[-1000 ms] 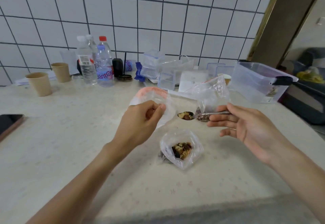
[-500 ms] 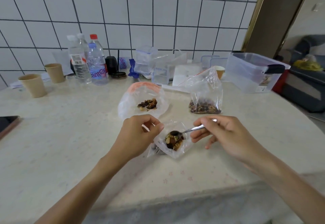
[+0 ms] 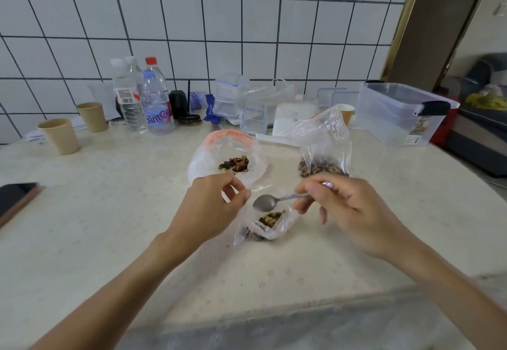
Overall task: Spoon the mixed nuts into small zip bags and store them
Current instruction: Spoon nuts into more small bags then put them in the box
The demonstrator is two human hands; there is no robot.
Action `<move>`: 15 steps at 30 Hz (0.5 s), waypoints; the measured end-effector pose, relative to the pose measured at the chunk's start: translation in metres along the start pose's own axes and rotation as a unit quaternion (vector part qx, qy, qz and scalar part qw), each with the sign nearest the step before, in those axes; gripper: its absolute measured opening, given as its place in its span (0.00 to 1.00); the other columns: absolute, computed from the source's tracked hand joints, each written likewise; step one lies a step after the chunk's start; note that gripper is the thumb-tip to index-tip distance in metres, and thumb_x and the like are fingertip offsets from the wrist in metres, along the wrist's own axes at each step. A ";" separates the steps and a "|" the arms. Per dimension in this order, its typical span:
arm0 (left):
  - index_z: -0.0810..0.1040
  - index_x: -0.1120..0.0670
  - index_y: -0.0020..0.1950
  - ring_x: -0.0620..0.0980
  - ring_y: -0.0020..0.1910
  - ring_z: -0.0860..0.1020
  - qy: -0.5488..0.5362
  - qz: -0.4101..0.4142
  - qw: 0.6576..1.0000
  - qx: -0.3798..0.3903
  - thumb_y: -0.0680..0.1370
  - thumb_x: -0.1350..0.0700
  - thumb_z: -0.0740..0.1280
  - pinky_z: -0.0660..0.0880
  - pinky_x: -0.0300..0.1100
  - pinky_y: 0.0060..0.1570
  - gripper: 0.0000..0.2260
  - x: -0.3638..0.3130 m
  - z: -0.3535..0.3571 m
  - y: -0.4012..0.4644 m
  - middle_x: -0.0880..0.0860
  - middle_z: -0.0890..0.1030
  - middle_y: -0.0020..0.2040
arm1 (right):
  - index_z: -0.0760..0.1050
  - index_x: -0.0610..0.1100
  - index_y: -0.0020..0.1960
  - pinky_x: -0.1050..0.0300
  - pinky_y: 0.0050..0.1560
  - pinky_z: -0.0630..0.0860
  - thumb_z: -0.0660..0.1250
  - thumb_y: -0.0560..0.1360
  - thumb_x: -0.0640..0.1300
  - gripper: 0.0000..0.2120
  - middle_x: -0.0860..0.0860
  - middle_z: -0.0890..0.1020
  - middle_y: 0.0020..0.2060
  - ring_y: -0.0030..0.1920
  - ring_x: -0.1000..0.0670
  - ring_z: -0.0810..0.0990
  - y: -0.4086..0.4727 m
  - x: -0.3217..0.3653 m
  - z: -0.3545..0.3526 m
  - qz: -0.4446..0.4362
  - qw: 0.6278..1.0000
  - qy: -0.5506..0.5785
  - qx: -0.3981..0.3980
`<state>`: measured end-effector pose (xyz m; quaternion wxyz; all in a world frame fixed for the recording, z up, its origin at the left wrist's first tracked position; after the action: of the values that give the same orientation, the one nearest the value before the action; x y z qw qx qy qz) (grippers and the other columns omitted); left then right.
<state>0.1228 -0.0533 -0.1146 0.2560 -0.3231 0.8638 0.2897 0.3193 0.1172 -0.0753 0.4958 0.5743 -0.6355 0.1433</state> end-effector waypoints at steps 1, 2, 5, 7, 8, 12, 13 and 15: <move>0.81 0.41 0.46 0.37 0.37 0.80 0.004 0.009 1.000 0.000 0.78 0.41 0.71 0.76 0.38 0.36 0.06 0.000 -0.001 -0.001 0.39 0.82 0.39 | 0.83 0.44 0.52 0.54 0.36 0.79 0.61 0.84 0.46 0.13 0.48 0.87 0.41 0.44 0.47 0.86 0.002 -0.002 -0.002 0.014 0.999 0.032 -0.026; 0.81 0.41 0.46 0.35 0.38 0.80 0.007 0.019 1.000 0.002 0.78 0.40 0.70 0.74 0.36 0.36 0.07 0.000 -0.003 -0.002 0.38 0.82 0.39 | 0.82 0.42 0.51 0.53 0.34 0.78 0.60 0.85 0.44 0.13 0.45 0.87 0.40 0.43 0.45 0.86 0.005 -0.005 -0.003 0.029 0.996 0.064 -0.049; 0.82 0.40 0.46 0.34 0.38 0.79 0.004 0.042 0.999 -0.004 0.78 0.37 0.68 0.69 0.29 0.34 0.09 -0.003 -0.011 0.000 0.38 0.81 0.40 | 0.80 0.36 0.50 0.54 0.29 0.76 0.60 0.86 0.43 0.14 0.40 0.86 0.38 0.39 0.42 0.86 0.011 -0.010 -0.002 0.091 0.975 0.170 -0.108; 0.82 0.39 0.44 0.37 0.36 0.79 -0.006 0.047 0.998 -0.038 0.77 0.38 0.68 0.69 0.30 0.33 0.07 -0.002 -0.018 0.003 0.39 0.81 0.38 | 0.80 0.35 0.51 0.54 0.28 0.76 0.60 0.86 0.45 0.15 0.39 0.86 0.38 0.39 0.41 0.86 0.017 -0.012 0.001 0.135 0.955 0.228 -0.135; 0.82 0.39 0.43 0.39 0.34 0.79 -0.010 0.047 0.997 -0.064 0.77 0.40 0.69 0.71 0.33 0.33 0.07 0.000 -0.022 0.006 0.40 0.81 0.36 | 0.79 0.35 0.51 0.53 0.28 0.75 0.60 0.86 0.46 0.16 0.39 0.86 0.39 0.39 0.40 0.86 0.021 -0.013 0.003 0.153 0.945 0.251 -0.145; 0.80 0.44 0.47 0.43 0.32 0.74 0.050 0.064 0.975 -0.206 0.78 0.42 0.71 0.68 0.40 0.31 0.07 0.009 -0.039 0.023 0.43 0.75 0.34 | 0.79 0.37 0.52 0.54 0.30 0.79 0.59 0.86 0.47 0.16 0.39 0.87 0.42 0.42 0.40 0.88 0.042 -0.013 0.010 0.191 0.923 0.296 -0.155; 0.79 0.47 0.50 0.44 0.33 0.73 0.066 0.063 0.968 -0.233 0.78 0.43 0.71 0.67 0.40 0.31 0.09 0.012 -0.042 0.029 0.44 0.74 0.36 | 0.79 0.37 0.52 0.55 0.32 0.80 0.58 0.86 0.48 0.16 0.39 0.88 0.42 0.43 0.41 0.88 0.048 -0.012 0.012 0.198 0.922 0.298 -0.151; 0.76 0.50 0.56 0.48 0.36 0.74 0.079 0.033 0.961 -0.263 0.78 0.41 0.72 0.67 0.40 0.33 0.16 0.022 -0.045 0.039 0.47 0.75 0.40 | 0.78 0.38 0.52 0.55 0.34 0.81 0.57 0.87 0.49 0.18 0.40 0.88 0.43 0.45 0.42 0.89 0.061 -0.010 0.016 0.211 0.922 0.294 -0.139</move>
<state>0.0693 -0.0678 -0.0843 0.0829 -0.3725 0.7848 0.4883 0.2572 0.1297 -0.0669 0.6934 0.2843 -0.5811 0.3173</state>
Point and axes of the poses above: each hand's wrist, its own y-axis towards the middle knuckle, its own z-axis out of the palm, x = y × z, the point moved 2 cm from there along y, towards the middle knuckle
